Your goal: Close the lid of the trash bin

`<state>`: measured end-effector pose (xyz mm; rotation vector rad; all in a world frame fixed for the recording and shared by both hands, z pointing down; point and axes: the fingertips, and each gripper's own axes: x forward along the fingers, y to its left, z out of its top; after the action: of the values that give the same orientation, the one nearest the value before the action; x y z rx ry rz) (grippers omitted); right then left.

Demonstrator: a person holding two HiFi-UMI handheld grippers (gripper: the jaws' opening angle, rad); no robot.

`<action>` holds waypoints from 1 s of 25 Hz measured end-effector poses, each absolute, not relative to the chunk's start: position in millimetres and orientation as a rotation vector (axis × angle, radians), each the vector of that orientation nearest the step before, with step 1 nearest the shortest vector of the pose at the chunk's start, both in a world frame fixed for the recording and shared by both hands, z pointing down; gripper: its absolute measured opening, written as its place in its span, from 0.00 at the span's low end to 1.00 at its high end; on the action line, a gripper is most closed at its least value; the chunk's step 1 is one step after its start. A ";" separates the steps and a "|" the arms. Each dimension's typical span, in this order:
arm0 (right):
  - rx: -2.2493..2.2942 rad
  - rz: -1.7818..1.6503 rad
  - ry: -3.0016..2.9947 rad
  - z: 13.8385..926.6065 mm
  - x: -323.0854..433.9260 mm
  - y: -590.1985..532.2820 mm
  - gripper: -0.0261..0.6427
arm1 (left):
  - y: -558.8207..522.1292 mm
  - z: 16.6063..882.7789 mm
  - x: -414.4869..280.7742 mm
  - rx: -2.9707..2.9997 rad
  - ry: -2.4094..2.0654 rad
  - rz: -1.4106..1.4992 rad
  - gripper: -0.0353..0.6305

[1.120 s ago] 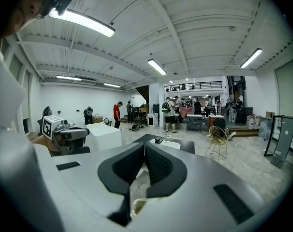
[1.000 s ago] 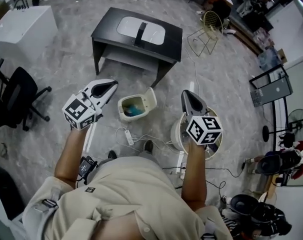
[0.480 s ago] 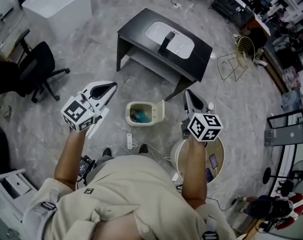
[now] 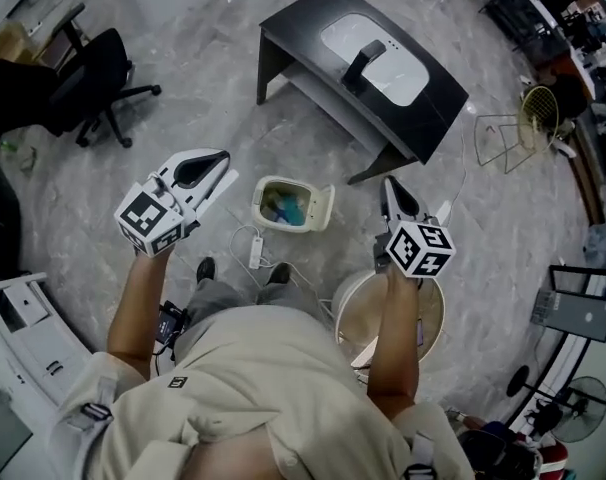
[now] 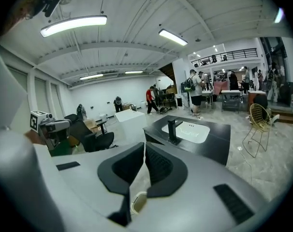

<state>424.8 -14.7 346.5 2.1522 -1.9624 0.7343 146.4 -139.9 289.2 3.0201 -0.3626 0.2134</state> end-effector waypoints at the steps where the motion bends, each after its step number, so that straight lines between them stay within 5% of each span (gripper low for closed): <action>1: 2.136 0.754 -1.964 356.6 429.1 -16.6 0.08 | -141.0 297.2 149.9 3.013 -0.372 0.228 0.08; 25: 1.885 1.224 -1.800 649.2 466.1 -38.5 0.08 | -148.6 509.7 195.1 2.733 -0.359 0.555 0.08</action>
<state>466.1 -38.5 649.2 1.8852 -1.8005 1.2240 195.1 -148.6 509.7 2.7328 -0.3588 0.5549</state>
